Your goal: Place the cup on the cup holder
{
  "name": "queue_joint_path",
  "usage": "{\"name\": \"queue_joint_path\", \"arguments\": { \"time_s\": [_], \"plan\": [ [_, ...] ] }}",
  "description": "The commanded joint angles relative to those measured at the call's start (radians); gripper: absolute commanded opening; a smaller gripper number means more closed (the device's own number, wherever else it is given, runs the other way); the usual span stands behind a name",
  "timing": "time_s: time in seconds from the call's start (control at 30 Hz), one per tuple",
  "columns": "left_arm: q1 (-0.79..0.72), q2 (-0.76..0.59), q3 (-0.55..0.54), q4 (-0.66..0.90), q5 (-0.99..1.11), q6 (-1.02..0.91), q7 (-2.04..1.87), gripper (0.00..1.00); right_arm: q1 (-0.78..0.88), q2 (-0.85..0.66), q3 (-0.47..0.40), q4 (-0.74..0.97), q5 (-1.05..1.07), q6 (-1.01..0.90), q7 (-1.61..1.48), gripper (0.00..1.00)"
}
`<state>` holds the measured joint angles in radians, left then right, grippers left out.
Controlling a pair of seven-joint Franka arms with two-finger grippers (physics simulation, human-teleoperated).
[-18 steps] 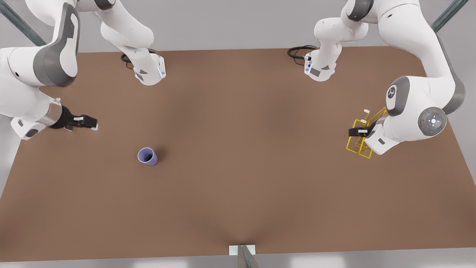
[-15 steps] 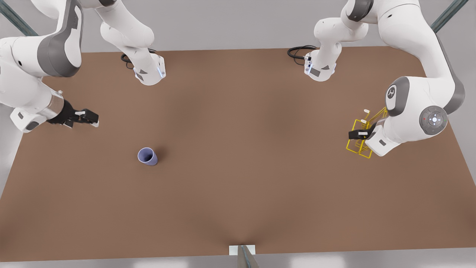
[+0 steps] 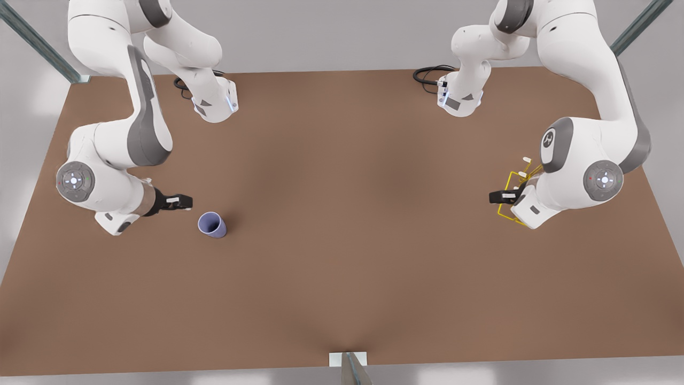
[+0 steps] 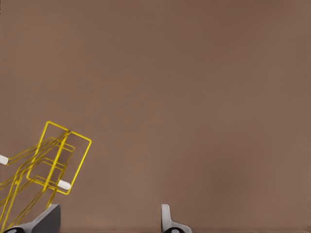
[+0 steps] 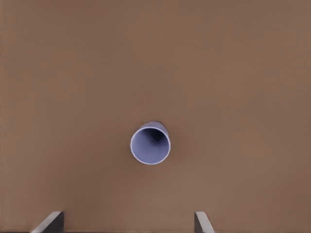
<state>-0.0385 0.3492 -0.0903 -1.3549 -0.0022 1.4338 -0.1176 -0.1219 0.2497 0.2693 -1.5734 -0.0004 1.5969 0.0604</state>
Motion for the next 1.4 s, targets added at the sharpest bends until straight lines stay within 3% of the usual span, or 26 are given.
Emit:
{"name": "queue_joint_path", "arguments": {
  "time_s": [0.0,0.07,0.17,0.3,0.67,1.37],
  "plan": [
    [0.006,-0.003,0.0,0.0,-0.002,-0.009,-0.027,1.0,0.022,-0.038,0.019,-0.097,0.0,0.084,0.101,1.0],
    [0.012,-0.004,0.003,0.002,-0.002,-0.009,-0.024,1.0,0.033,-0.108,0.024,-0.298,0.0,0.322,0.113,1.0],
    [0.009,-0.004,0.003,0.002,-0.002,-0.007,-0.03,1.0,0.021,-0.188,0.025,-0.462,-0.001,0.508,0.111,1.0],
    [-0.006,-0.007,0.001,-0.013,-0.005,-0.033,-0.034,1.0,-0.007,-0.188,0.03,-0.496,-0.043,0.722,0.122,1.0],
    [-0.038,0.007,0.001,-0.013,-0.005,-0.052,-0.071,1.0,0.019,-0.132,0.108,-0.602,-0.047,0.864,0.251,1.0],
    [-0.049,0.011,0.001,-0.015,-0.004,-0.067,-0.068,1.0,-0.047,0.008,0.11,-0.603,-0.124,0.928,0.251,1.0]
  ]
}}
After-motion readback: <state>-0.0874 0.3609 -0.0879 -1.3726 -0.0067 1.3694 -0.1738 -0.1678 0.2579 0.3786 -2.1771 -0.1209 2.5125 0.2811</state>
